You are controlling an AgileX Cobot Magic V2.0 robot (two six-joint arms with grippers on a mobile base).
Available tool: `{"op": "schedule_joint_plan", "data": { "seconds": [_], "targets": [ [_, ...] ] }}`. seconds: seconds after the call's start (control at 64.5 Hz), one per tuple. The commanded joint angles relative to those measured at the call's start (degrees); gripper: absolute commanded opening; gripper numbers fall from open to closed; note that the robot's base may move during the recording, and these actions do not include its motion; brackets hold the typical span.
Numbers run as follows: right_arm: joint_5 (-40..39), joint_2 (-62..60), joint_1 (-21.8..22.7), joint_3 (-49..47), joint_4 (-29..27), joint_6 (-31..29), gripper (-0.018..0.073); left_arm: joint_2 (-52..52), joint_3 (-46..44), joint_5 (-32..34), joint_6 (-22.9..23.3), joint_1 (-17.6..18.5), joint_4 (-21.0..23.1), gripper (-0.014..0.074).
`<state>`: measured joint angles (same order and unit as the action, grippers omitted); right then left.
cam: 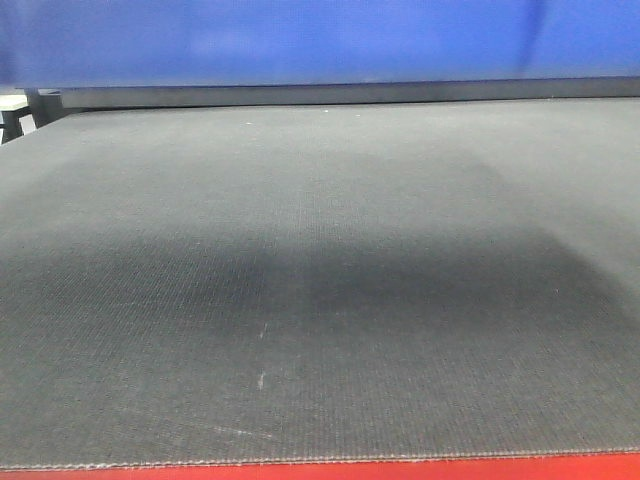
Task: Move blue bin to conveyor side
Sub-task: 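Lower the blue bin onto the grey belt with both grippers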
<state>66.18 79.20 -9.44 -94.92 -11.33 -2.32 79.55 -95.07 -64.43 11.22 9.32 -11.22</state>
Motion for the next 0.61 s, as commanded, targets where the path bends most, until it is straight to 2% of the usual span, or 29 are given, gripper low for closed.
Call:
{"op": "schedule_joint_plan", "data": {
  "seconds": [0.0, 0.186, 0.589],
  "targets": [
    [-6.10, 2.52, 0.01, -0.86, -1.72, -1.56, -0.0064, 1.70, -0.90, 6.98, -0.59, 0.10, -1.68, 0.0002],
    [-8.77, 8.82, 0.01, -0.86, -1.72, -1.78, -0.0064, 7.29, -0.90, 10.42, -0.59, 0.10, -2.48, 0.0002],
    [-12.63, 18.90, 0.01, -0.86, -1.72, -3.56, -0.0064, 17.92, -0.90, 13.24, -0.59, 0.10, -2.26, 0.0004]
  ]
}}
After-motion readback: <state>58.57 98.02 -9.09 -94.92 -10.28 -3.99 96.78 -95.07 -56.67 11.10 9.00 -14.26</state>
